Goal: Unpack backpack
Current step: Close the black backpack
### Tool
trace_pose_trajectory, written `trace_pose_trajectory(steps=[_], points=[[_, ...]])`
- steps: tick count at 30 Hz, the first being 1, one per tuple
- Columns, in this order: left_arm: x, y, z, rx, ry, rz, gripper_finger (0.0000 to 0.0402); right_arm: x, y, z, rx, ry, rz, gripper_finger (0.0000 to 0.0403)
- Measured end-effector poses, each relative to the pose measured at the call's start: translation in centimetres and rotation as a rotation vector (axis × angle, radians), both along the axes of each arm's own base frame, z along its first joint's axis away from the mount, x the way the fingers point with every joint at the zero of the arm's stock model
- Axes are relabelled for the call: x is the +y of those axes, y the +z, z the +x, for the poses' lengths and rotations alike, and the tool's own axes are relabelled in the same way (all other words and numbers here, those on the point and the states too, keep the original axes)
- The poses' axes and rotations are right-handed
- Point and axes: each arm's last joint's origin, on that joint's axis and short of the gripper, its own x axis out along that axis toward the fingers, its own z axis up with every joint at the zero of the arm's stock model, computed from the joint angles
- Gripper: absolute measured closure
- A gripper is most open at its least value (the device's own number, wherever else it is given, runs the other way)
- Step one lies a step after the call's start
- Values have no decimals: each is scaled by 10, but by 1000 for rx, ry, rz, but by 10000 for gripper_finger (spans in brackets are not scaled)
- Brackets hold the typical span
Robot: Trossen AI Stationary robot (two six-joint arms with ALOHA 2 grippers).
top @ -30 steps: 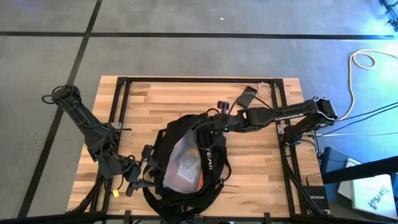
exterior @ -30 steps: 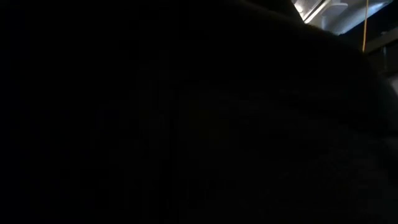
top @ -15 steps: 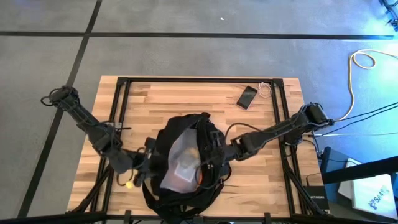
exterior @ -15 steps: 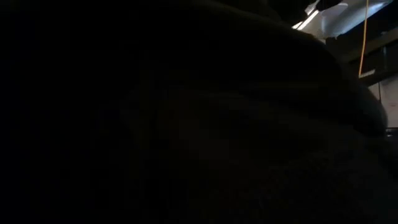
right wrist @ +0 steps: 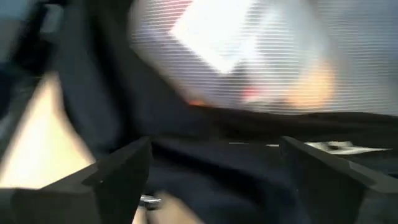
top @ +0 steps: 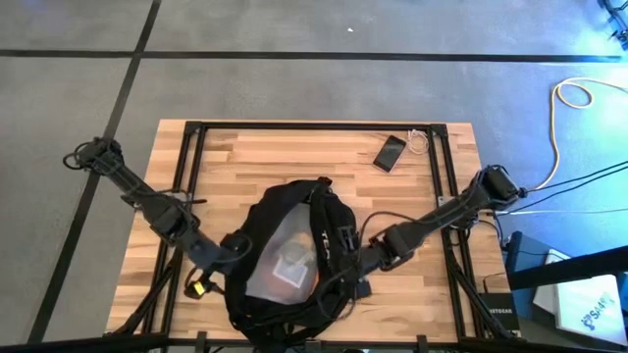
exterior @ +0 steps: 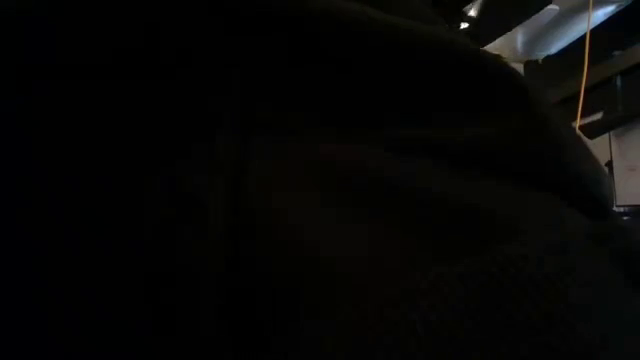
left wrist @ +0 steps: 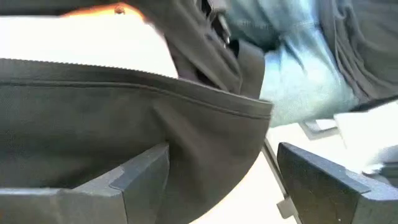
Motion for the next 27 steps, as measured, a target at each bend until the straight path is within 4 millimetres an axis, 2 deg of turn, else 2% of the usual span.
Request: trace_pose_trajectory(steps=[4, 9, 12, 15, 17, 20, 23, 27], points=[[-3, 2, 1, -74, 10, 35, 123, 21, -14, -6, 77, 24, 73, 83], [-1, 2, 3, -121, 50, 89, 123, 48, -46, -7, 173, 64, 134, 97], [1, 1, 4, -119, 51, 110, 123, 63, -62, -5, 162, 105, 153, 102], [1, 1, 4, -121, 49, 113, 123, 70, -73, 3, 113, 133, 159, 103], [2, 1, 5, -158, 62, 166, 123, 68, -82, 11, 83, 143, 152, 103], [5, 2, 3, -235, 115, 352, 123, 56, -96, 29, 43, 155, 128, 104], [13, 13, 2, -324, 210, 545, 123, 35, -103, 45, 27, 148, 106, 104], [19, 26, 2, -406, 303, 658, 123, 2, -103, 62, -1, 146, 50, 104]])
